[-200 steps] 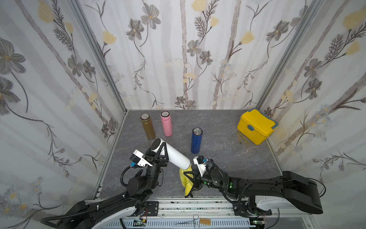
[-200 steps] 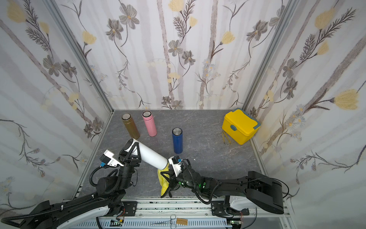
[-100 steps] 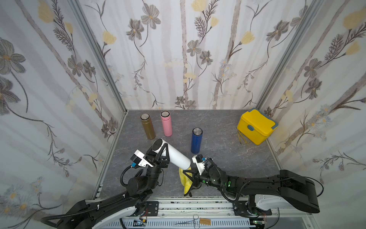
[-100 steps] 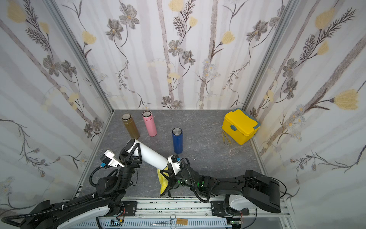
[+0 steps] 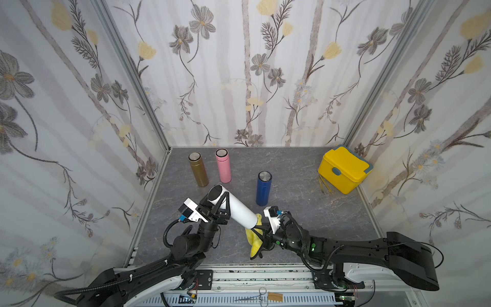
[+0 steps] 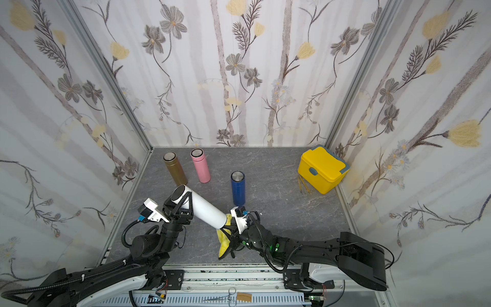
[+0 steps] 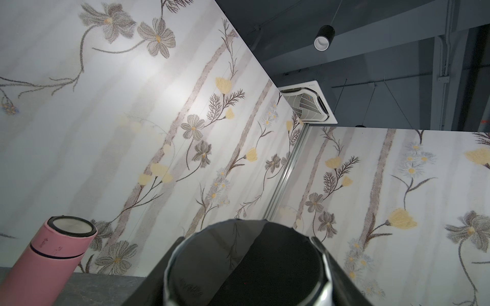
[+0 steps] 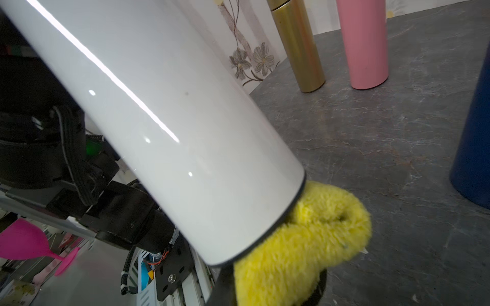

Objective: Wipe the surface of the thermos
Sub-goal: Wipe the dirt from the surface of the thermos.

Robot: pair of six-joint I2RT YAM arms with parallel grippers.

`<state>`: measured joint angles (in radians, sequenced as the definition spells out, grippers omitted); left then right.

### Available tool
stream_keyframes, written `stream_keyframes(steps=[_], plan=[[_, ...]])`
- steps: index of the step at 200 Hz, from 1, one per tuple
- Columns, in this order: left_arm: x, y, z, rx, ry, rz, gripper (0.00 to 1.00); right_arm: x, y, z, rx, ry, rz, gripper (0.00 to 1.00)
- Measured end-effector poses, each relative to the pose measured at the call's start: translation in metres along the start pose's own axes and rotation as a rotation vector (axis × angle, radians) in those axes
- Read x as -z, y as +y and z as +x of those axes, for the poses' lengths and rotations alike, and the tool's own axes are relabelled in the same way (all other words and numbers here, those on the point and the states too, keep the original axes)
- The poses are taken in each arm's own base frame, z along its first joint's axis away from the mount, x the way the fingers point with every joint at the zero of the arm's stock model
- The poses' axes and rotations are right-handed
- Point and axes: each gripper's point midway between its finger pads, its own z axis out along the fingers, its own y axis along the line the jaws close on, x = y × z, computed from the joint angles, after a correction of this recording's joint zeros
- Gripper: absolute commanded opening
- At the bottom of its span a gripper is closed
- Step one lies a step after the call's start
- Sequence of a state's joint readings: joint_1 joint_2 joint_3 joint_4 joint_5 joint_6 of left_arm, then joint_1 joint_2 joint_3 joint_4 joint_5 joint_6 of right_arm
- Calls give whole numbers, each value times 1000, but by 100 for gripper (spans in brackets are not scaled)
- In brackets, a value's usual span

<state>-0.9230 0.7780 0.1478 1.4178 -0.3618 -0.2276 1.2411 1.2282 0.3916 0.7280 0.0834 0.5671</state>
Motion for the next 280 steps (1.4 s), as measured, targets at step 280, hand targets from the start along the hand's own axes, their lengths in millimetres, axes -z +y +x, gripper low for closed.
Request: stream_keyframes(steps=[280], plan=[[-67,155,110,-697,230,-410,0,175,-187,-105,-81,-463,901,0]])
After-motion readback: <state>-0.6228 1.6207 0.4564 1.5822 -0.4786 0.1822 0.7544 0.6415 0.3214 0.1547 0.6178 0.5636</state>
